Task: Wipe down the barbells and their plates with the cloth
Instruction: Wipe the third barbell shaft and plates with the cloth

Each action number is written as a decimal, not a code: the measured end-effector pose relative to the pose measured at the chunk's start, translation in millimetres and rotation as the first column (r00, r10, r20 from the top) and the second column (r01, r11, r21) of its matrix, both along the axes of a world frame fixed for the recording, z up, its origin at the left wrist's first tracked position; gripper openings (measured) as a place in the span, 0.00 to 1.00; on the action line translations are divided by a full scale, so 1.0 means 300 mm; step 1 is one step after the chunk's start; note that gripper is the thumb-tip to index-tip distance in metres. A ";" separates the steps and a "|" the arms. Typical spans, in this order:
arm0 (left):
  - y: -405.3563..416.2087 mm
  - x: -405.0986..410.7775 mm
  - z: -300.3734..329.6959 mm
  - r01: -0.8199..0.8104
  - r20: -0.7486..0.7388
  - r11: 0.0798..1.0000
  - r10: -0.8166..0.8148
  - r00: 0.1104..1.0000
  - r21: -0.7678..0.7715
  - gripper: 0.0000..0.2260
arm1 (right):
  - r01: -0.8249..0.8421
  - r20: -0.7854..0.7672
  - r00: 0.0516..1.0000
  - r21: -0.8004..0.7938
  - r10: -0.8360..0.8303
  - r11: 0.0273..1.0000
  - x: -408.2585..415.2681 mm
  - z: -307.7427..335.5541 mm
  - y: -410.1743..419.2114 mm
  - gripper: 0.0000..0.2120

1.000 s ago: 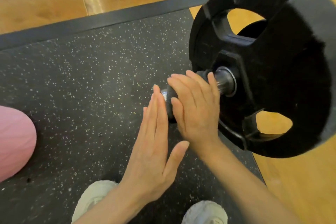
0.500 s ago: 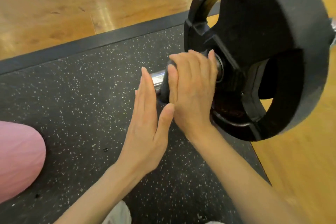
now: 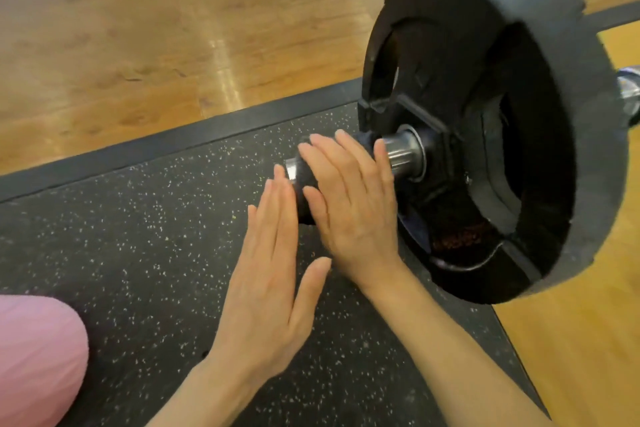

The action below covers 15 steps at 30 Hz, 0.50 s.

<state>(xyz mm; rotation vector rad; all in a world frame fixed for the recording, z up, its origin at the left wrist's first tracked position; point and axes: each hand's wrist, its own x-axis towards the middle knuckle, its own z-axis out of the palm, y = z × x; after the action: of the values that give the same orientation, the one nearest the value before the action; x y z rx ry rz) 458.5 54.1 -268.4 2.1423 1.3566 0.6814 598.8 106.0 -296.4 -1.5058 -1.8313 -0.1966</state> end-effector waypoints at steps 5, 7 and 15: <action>0.025 -0.006 0.004 -0.008 0.082 0.999 0.012 0.997 -0.042 0.31 | 0.232 -0.273 0.932 -0.051 -0.237 0.971 -0.075 0.006 0.033 0.19; 0.047 0.013 0.006 -0.052 0.138 0.997 0.061 0.989 -0.065 0.32 | 0.105 -0.131 0.986 0.018 -0.102 0.994 -0.128 -0.030 0.029 0.18; 0.126 0.042 0.026 -0.105 0.219 0.989 0.127 0.967 -0.107 0.33 | 0.099 -0.163 0.982 -0.009 -0.099 0.995 -0.063 -0.098 0.045 0.27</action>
<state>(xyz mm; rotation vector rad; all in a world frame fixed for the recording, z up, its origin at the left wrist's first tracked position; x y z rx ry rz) 471.0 91.8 -260.5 1.8602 1.3693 0.8605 579.8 119.6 -325.7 -1.5675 -1.6302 -0.1160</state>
